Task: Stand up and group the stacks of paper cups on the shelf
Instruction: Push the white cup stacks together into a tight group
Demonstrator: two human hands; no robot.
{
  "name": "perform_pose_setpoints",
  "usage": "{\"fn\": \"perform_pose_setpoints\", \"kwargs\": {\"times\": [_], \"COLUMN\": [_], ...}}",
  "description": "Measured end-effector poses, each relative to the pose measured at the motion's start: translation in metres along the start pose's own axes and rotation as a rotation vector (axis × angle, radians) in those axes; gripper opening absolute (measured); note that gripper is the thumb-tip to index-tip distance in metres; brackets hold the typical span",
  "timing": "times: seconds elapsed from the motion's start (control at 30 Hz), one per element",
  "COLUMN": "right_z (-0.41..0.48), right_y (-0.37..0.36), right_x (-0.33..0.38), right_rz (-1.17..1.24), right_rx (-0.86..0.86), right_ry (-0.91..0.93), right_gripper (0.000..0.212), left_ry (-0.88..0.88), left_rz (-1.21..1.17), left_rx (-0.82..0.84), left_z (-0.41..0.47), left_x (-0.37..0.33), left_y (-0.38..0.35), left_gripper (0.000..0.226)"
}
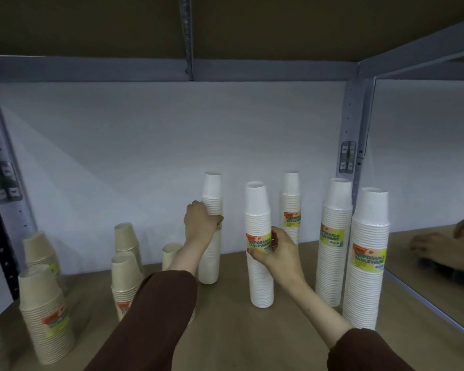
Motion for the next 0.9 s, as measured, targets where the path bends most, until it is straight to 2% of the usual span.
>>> {"fn": "perform_pose_setpoints", "kwargs": {"times": [0.13,0.37,0.5,0.9], "right_z": [0.010,0.022,0.024,0.021], "right_y": [0.012,0.014,0.005,-0.017], "right_x": [0.006,0.011,0.006,-0.007], "right_rz": [0.004,0.053,0.068,0.116], "right_rx": [-0.019,0.028,0.071,0.200], "right_ry": [0.009,-0.012,-0.040,-0.057], "right_gripper": [0.043,0.045,0.049,0.043], "left_ry": [-0.050,-0.107,-0.106,-0.080], "left_rz": [-0.067,-0.117,-0.089,-0.104], "left_rx": [-0.041,-0.089,-0.080,-0.082], "left_z": [-0.014,-0.042,-0.049,-0.059], "left_x": [-0.012,-0.021,-0.016,0.006], "left_y": [0.002,0.006,0.005,0.004], "left_gripper": [0.045,0.050,0.051,0.052]}}
Point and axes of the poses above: each hand's wrist, its own z-axis towards the middle knuckle, its own y-axis out of the back of the hand, x = y × z, the point moved 5 cm from there along z, towards the middle knuckle, and after that the axes turned 10 degrees about z, right-handed, at the moved point
